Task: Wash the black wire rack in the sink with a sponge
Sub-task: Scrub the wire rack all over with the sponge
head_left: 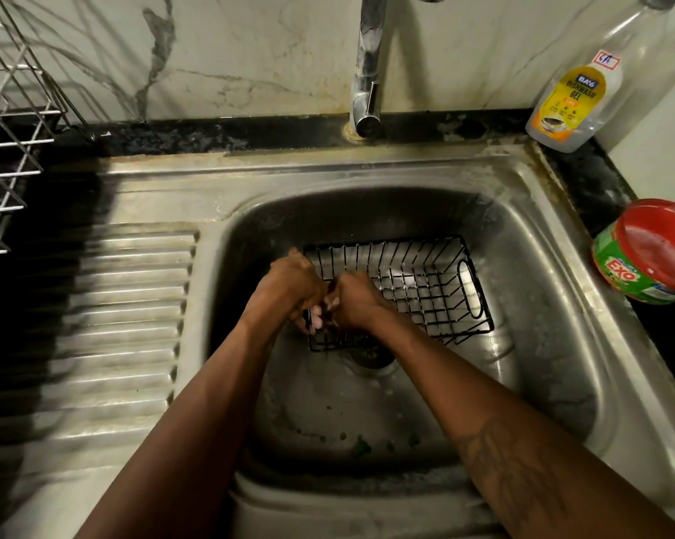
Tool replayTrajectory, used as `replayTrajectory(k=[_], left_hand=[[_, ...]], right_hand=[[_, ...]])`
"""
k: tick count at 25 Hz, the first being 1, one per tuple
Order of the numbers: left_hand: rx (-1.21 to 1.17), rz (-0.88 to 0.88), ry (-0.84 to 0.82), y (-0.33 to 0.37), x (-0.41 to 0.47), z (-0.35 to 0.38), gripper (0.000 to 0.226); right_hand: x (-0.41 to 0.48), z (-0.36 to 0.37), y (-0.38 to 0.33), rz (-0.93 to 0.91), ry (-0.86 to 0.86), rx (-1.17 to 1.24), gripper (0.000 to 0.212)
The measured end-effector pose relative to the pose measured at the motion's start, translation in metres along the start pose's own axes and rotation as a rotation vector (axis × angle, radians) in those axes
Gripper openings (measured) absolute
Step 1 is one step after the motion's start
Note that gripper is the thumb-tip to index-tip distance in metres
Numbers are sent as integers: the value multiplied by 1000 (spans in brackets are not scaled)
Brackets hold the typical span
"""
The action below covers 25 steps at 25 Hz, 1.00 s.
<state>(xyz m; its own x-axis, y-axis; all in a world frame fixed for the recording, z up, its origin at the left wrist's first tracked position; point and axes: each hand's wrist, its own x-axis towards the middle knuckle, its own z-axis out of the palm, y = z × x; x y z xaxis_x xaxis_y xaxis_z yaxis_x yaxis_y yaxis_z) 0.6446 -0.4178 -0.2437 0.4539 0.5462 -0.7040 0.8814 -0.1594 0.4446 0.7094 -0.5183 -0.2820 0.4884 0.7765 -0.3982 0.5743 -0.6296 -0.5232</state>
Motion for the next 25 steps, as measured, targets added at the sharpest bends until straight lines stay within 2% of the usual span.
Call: replayTrajectory(k=[2,4,6,10,12,14,16,19,22,25], left_hand=[[-31,-18,-53,2,-3,1,68],[-28,-9,-42,2,-8,1,62],[-27,-13,2,2,-10,0,61],[-25,-42,-22,5,-11,0,79],[-35,-50,-9,4,-7,2,76],[-32,-46,7,3,-5,2,66],[19,-49,-15,1,-3,-1,56],[63,-100,8,-3,-7,-9,47],[106,2,65,-8,-11,-12,45],[13,110,172,-19,-19,-9,31]], right_hand=[[8,5,5,-40,177,3,10],[13,9,9,-53,265,12,15],[13,10,8,-103,222,-33,18],[10,6,11,-120,93,-110,23],[7,3,12,-134,87,-114,10],[5,-1,13,-129,120,-103,15],[4,-6,19,-88,218,-166,16],[-3,-25,41,83,379,-320,12],[-10,-47,59,271,535,-360,12],[-9,-50,61,303,471,-358,11]])
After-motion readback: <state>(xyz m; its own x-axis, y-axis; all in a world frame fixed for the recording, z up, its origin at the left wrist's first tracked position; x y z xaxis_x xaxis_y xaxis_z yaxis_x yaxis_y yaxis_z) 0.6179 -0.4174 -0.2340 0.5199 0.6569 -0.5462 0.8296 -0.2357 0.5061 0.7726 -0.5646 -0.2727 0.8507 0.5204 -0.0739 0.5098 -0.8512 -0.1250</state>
